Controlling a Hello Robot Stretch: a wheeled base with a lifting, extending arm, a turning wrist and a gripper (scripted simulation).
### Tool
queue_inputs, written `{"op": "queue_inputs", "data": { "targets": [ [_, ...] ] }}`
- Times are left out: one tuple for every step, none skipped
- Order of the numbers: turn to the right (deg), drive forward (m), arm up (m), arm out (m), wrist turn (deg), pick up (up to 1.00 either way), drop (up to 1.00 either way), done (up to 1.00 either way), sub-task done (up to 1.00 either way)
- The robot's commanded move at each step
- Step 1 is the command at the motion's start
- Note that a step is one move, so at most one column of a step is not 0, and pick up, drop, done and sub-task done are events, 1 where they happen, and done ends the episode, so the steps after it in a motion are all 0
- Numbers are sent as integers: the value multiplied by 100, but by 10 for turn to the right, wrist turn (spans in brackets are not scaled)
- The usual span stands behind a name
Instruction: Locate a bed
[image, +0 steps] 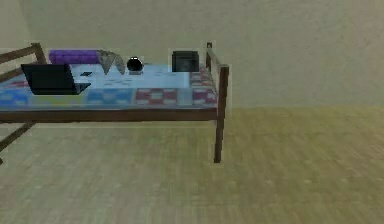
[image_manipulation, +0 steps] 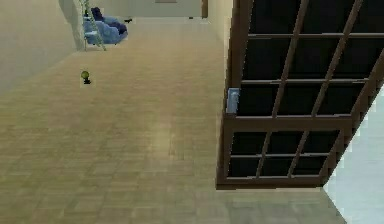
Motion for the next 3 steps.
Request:
{"op": "queue_inputs", "data": {
  "targets": [
    [-210, 0, 0, 0, 0, 0, 0, 0, 0],
    [0, 95, 0, 0, 0, 0, 0, 0, 0],
    [0, 0, 0, 0, 0, 0, 0, 100, 0]
  ]
}}
